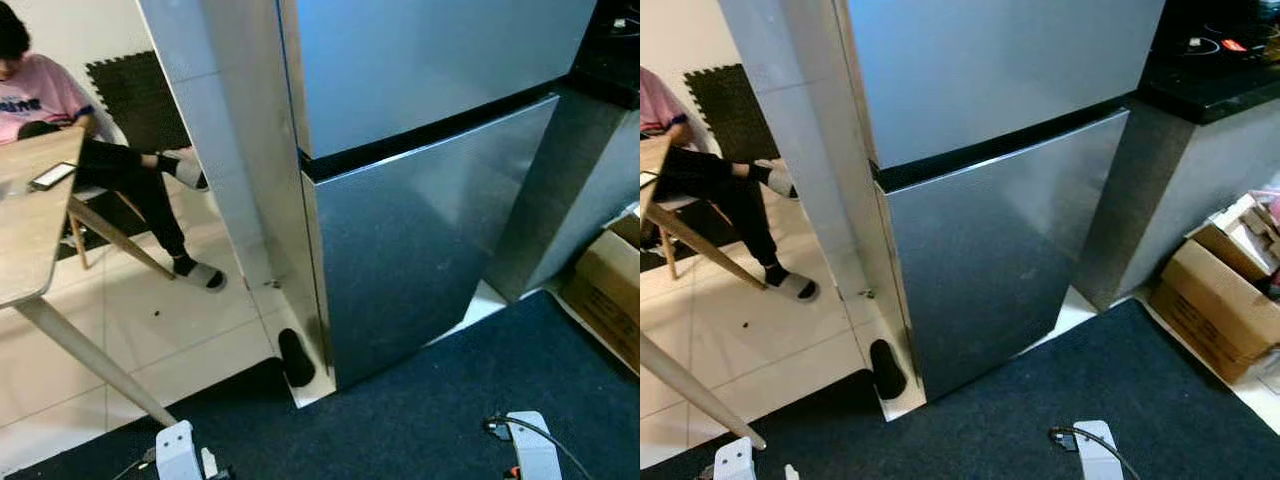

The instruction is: Restocking fridge

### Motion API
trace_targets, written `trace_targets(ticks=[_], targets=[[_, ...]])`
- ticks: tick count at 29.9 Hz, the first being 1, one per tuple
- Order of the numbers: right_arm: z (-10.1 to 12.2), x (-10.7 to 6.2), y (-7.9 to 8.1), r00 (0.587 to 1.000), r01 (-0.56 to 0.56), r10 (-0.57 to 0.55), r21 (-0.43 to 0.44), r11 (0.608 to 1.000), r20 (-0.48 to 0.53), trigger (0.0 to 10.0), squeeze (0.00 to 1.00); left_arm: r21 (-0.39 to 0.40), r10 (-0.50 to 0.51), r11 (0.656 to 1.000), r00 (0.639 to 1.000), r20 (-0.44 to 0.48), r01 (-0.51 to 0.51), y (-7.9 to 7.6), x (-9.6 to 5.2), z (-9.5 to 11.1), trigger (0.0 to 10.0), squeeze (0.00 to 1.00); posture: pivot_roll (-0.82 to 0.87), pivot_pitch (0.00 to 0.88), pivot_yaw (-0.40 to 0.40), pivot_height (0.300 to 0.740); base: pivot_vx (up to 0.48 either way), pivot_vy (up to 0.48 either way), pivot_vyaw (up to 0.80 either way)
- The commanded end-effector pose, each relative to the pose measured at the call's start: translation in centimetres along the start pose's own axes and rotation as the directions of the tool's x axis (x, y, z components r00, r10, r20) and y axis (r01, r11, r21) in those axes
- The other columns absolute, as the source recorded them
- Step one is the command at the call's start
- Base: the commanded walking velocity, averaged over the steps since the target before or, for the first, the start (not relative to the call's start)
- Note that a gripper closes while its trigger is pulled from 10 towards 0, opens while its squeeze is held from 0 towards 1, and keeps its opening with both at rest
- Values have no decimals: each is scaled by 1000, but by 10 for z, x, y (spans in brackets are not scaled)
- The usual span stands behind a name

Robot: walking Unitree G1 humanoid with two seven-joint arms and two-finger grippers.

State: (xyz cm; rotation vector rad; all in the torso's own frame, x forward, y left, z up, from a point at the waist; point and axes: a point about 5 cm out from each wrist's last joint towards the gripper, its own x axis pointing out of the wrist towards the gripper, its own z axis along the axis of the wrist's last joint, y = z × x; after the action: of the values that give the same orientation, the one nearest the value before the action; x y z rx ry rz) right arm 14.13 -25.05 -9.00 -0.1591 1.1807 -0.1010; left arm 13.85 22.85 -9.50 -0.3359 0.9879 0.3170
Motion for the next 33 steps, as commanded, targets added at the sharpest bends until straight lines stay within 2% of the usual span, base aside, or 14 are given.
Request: trace_targets(ticks=[1,7,11,13,14,17,19,20,22,28,29,30,31,33], targets=[[4,1,5,1000,-12,12,-1,1000,16,10000,0,-17,14,1000,1000,8,-14,4,-1,0,10000,0,-24,0,42,740,0,0,0],[3,1,6,1000,-17,17,-7,1000,14,10000,0,-21,18,1000,1000,14,-18,4,-1,2,10000,0,-24,0,42,740,0,0,0],[3,1,7,1000,-18,18,-10,1000,14,10000,0,-27,-30,999,995,94,32,-5,2,22,10000,0,-23,0,44,740,0,0,0],[3,1,7,1000,-18,18,-11,1000,14,10000,0,-39,-87,995,977,196,96,-15,4,50,10000,0,-22,0,42,740,0,0,0],[3,1,6,1000,-18,18,-11,1000,14,10000,0,-40,-131,988,951,280,148,-23,4,75,10000,0,-22,0,42,740,0,0,0],[3,1,6,1000,-17,17,-12,1000,14,10000,0,-30,-171,981,919,356,194,-30,2,99,10000,0,-22,0,45,740,0,0,0],[2,1,6,1000,-12,13,-5,1000,16,10000,0,38,-241,966,846,475,254,-41,-6,147,10000,0,-27,0,56,740,0,0,0],[2,1,6,1000,-12,13,-5,1000,16,10000,0,38,-241,966,846,475,254,-41,-6,147,10000,0,-27,0,56,740,0,0,0],[1,0,5,1000,-6,6,5,1000,20,10000,0,111,-312,947,782,540,301,-50,-15,181,10000,0,-30,0,58,740,0,0,0],[5,0,1,999,7,-8,13,1000,42,10000,0,276,-461,887,701,544,369,-68,-27,209,10000,0,-36,31,68,740,0,0,0],[11,0,-3,998,14,-14,3,1000,63,10000,0,365,-545,838,647,534,405,-76,-35,223,10000,0,-43,97,72,740,0,0,0],[16,-1,-6,996,16,-15,-6,1000,84,10000,0,406,-586,810,616,527,423,-79,-40,232,10000,286,-44,124,73,740,0,0,0],[21,-1,-8,995,19,-17,-11,1000,102,10000,0,438,-618,785,591,518,438,-82,-45,239,10000,729,-42,159,77,740,0,0,0],[21,-1,-8,995,19,-17,-11,1000,102,10000,0,438,-618,785,591,518,438,-82,-45,239,10000,729,-42,159,77,740,0,0,0]])
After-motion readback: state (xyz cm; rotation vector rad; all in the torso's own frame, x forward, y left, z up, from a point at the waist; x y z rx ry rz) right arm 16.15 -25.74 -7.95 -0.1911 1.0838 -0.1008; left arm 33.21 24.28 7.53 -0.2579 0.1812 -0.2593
